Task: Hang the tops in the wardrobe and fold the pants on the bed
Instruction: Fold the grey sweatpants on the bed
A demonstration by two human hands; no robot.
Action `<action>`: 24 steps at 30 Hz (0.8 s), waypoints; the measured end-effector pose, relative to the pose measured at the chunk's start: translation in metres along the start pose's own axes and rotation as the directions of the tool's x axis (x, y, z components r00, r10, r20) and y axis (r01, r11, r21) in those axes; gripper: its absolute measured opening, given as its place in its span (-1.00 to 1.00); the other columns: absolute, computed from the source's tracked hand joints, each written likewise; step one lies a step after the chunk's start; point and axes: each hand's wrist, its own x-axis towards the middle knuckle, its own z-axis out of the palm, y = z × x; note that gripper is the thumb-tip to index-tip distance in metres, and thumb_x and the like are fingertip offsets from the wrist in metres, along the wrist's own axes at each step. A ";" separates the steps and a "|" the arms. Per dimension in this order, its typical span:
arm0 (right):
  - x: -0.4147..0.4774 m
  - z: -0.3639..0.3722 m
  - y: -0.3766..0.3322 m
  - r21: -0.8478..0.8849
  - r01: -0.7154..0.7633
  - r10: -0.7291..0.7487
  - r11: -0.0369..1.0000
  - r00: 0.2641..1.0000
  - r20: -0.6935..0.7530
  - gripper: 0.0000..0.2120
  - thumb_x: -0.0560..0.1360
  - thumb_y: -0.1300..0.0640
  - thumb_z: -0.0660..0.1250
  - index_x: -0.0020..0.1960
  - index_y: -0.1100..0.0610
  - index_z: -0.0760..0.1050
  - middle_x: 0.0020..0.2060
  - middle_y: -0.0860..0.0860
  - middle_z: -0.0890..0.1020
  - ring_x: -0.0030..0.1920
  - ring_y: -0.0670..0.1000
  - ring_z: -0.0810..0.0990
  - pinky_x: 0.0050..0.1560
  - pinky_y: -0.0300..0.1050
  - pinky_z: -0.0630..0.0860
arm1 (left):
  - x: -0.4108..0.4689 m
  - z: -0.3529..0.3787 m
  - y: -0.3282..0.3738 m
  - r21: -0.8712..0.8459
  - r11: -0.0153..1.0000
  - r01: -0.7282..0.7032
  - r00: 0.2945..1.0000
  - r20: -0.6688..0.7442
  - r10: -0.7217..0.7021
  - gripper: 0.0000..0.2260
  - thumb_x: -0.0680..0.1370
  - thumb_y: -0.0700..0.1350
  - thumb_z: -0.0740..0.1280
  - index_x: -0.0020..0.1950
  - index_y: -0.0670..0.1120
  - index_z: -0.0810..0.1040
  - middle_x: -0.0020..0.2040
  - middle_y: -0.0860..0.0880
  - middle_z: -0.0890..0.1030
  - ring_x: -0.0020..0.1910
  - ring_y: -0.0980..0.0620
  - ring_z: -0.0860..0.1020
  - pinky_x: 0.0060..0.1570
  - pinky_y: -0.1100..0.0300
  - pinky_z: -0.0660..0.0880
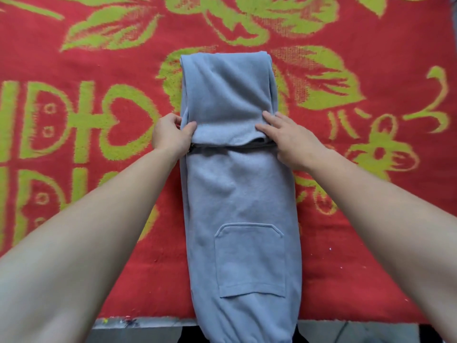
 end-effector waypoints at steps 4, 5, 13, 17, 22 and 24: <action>0.013 -0.017 -0.002 0.566 -0.084 0.248 0.820 0.943 -0.220 -0.48 0.40 0.41 0.13 0.27 0.09 0.57 0.32 0.04 0.55 0.35 0.02 0.47 0.41 -0.20 0.30 | 0.015 -0.003 -0.002 -0.231 0.967 0.111 0.993 0.056 -0.101 -0.60 0.38 0.03 0.51 0.12 -0.09 0.51 0.06 -0.04 0.60 0.02 0.00 0.60 0.00 0.09 0.55; 0.021 -0.023 -0.002 0.671 -0.091 0.352 0.736 0.898 -0.264 -0.54 0.42 0.36 0.15 0.21 0.07 0.57 0.22 0.02 0.61 0.26 -0.01 0.54 0.38 -0.13 0.38 | 0.021 -0.005 0.003 -0.340 0.927 0.157 0.986 0.104 -0.129 -0.51 0.36 0.03 0.53 0.20 -0.10 0.47 0.12 -0.04 0.59 0.05 0.02 0.59 0.00 0.11 0.55; 0.090 -0.045 0.019 0.905 -0.329 0.454 0.269 0.872 0.182 -0.30 0.21 -0.23 0.57 0.24 0.07 0.55 0.13 -0.06 0.64 0.10 -0.04 0.63 0.06 -0.05 0.55 | 0.062 0.004 0.043 -0.621 0.725 0.298 0.937 0.336 -0.097 -0.56 0.32 -0.11 0.61 0.13 -0.22 0.62 -0.07 -0.12 0.72 -0.13 -0.07 0.71 -0.20 0.06 0.63; 0.103 -0.042 0.023 0.939 -0.308 0.323 0.154 0.914 0.246 -0.53 0.33 0.15 0.59 0.19 0.21 0.58 -0.01 0.04 0.73 -0.07 0.03 0.73 -0.06 0.00 0.67 | 0.070 0.008 0.042 -0.597 0.751 0.283 0.939 0.333 -0.090 -0.68 0.36 -0.32 0.52 0.10 -0.23 0.64 -0.10 -0.12 0.72 -0.15 -0.07 0.71 -0.23 0.08 0.63; 0.096 -0.048 0.020 0.976 -0.176 0.335 0.127 0.934 0.125 -0.72 0.41 0.39 0.45 0.10 0.23 0.60 -0.03 0.12 0.72 -0.04 0.07 0.72 -0.04 -0.02 0.67 | 0.063 -0.010 0.050 -0.642 0.738 0.210 0.942 0.334 0.021 -0.65 0.36 -0.41 0.47 0.11 -0.18 0.63 -0.01 -0.12 0.71 -0.05 -0.09 0.70 -0.11 0.08 0.63; 0.085 -0.052 0.020 0.985 -0.091 0.347 0.145 0.937 0.035 -0.75 0.39 0.40 0.46 0.00 0.17 0.61 -0.05 0.10 0.72 -0.02 0.05 0.71 0.02 -0.04 0.65 | 0.052 -0.022 0.053 -0.652 0.734 0.190 0.939 0.339 0.057 -0.63 0.37 -0.40 0.46 0.14 -0.15 0.62 -0.01 -0.07 0.71 -0.06 -0.02 0.69 -0.17 0.18 0.60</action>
